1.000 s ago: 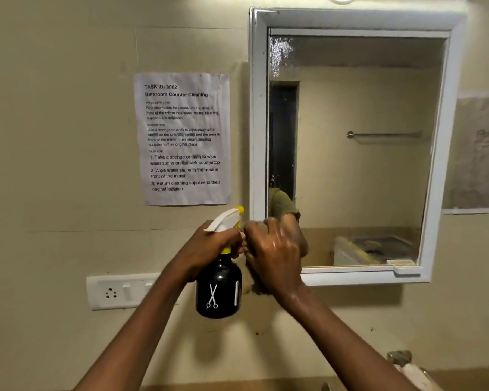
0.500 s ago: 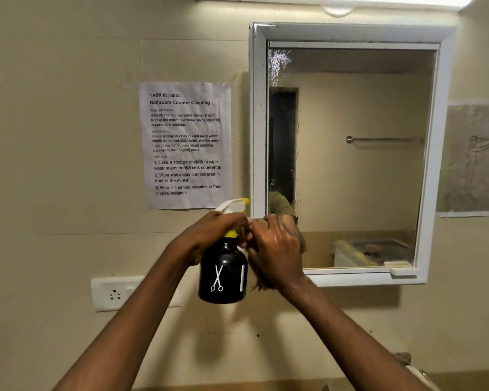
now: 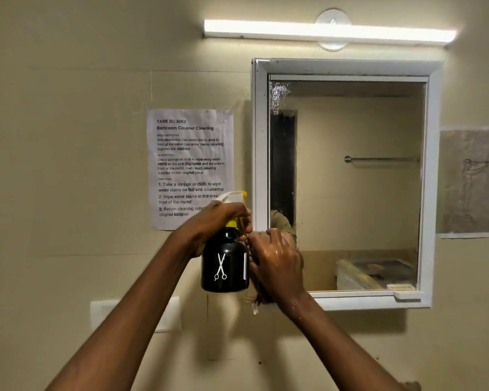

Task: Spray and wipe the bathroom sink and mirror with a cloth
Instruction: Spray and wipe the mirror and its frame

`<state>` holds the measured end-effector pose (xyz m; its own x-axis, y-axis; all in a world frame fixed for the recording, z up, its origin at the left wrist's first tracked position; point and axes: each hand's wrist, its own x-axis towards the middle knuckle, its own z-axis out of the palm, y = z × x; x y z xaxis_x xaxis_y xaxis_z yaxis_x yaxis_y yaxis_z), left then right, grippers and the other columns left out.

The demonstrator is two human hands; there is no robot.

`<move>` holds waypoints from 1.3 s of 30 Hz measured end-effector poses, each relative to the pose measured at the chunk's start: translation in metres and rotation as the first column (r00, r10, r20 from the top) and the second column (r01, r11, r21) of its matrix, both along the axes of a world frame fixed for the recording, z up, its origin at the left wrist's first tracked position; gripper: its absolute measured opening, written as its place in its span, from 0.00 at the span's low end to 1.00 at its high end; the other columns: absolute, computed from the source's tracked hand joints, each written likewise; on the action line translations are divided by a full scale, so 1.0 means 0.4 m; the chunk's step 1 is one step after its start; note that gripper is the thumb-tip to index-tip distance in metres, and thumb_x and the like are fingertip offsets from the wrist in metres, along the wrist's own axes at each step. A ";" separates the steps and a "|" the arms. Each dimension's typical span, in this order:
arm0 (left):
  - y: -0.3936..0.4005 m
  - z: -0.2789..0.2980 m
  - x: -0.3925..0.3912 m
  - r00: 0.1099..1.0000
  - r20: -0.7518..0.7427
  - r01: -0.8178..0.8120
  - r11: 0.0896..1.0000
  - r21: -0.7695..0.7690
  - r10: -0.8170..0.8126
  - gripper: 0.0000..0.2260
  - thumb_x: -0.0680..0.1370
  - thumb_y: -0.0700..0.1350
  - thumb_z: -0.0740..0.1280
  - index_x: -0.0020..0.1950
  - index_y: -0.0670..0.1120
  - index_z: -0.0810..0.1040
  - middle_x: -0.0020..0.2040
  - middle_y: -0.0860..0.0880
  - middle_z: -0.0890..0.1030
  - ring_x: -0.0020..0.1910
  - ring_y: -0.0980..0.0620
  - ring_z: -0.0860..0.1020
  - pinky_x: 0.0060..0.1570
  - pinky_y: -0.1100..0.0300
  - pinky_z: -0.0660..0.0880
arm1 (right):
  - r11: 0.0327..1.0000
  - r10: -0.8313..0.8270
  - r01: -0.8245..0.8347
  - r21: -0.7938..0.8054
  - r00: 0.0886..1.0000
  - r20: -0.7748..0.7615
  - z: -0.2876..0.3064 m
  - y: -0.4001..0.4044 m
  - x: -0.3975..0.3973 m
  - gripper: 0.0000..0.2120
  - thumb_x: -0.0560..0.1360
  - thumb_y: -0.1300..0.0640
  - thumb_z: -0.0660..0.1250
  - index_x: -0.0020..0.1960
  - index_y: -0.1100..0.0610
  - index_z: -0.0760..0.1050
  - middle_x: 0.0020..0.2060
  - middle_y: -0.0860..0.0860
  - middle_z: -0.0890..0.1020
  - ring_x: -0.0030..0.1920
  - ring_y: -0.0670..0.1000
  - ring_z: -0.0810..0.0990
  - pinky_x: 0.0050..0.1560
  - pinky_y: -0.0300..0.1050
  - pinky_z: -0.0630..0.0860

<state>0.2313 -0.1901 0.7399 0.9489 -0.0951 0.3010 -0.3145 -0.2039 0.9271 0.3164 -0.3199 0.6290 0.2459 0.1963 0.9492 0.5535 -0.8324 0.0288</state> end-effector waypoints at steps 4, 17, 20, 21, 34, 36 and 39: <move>-0.026 -0.028 -0.003 0.997 -0.021 -0.071 0.997 -0.025 0.070 0.04 0.73 0.39 0.62 0.42 0.40 0.76 0.37 0.40 0.77 0.32 0.47 0.74 0.28 0.64 0.73 | 0.999 0.039 -0.039 -0.003 0.999 0.029 0.012 -0.003 -0.018 0.11 0.76 0.47 0.59 0.50 0.52 0.75 0.41 0.52 0.77 0.40 0.52 0.76 0.30 0.42 0.74; -0.004 0.015 -0.025 0.999 0.028 -0.030 0.998 -0.062 0.032 0.06 0.75 0.41 0.62 0.42 0.41 0.77 0.36 0.41 0.78 0.32 0.47 0.76 0.32 0.62 0.75 | 0.995 0.070 -0.070 0.069 0.997 0.013 0.304 0.028 -0.031 0.17 0.70 0.53 0.72 0.56 0.55 0.73 0.49 0.56 0.76 0.41 0.54 0.79 0.35 0.40 0.71; -0.002 0.032 -0.015 0.996 0.032 -0.083 0.992 -0.095 0.086 0.05 0.73 0.39 0.62 0.39 0.42 0.76 0.32 0.42 0.78 0.28 0.48 0.74 0.31 0.61 0.73 | 0.996 0.036 -0.037 0.087 0.999 0.015 0.331 0.033 -0.027 0.17 0.70 0.54 0.73 0.56 0.55 0.73 0.50 0.57 0.76 0.41 0.55 0.79 0.35 0.41 0.72; -0.001 0.041 -0.009 0.995 0.040 -0.082 0.989 -0.125 0.087 0.04 0.73 0.39 0.62 0.39 0.42 0.75 0.32 0.43 0.77 0.29 0.48 0.74 0.32 0.61 0.72 | 0.995 0.044 -0.045 0.089 0.999 0.012 0.309 0.032 -0.024 0.18 0.69 0.54 0.73 0.56 0.55 0.73 0.50 0.57 0.75 0.41 0.54 0.79 0.35 0.41 0.73; -0.026 0.081 -0.001 0.993 0.104 -0.049 0.998 -0.030 0.052 0.08 0.75 0.43 0.62 0.41 0.40 0.77 0.35 0.43 0.78 0.31 0.49 0.76 0.30 0.62 0.76 | 0.982 0.166 -0.172 0.072 0.982 0.086 0.191 0.009 -0.021 0.14 0.73 0.49 0.62 0.53 0.58 0.75 0.42 0.58 0.77 0.35 0.55 0.79 0.32 0.42 0.75; -0.024 0.100 -0.007 0.992 0.119 -0.039 0.999 -0.025 0.042 0.08 0.76 0.43 0.62 0.42 0.41 0.78 0.36 0.43 0.79 0.33 0.49 0.77 0.30 0.63 0.76 | 0.988 0.138 -0.143 0.056 0.987 0.083 0.223 0.002 -0.019 0.14 0.71 0.52 0.68 0.52 0.58 0.76 0.42 0.58 0.77 0.35 0.54 0.79 0.32 0.40 0.73; -0.026 0.138 -0.019 0.993 0.114 0.036 0.997 -0.066 -0.028 0.06 0.76 0.42 0.61 0.43 0.43 0.76 0.36 0.45 0.78 0.32 0.51 0.77 0.32 0.63 0.76 | 0.994 0.104 -0.107 0.034 0.992 0.076 0.323 0.005 -0.026 0.15 0.71 0.53 0.71 0.54 0.57 0.74 0.47 0.58 0.76 0.38 0.54 0.79 0.33 0.41 0.72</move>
<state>0.2238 -0.2007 0.7951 0.9052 -0.1006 0.4129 -0.4234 -0.1297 0.8966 0.3060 -0.3179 0.7580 0.1545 0.1810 0.9713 0.6359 -0.7706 0.0424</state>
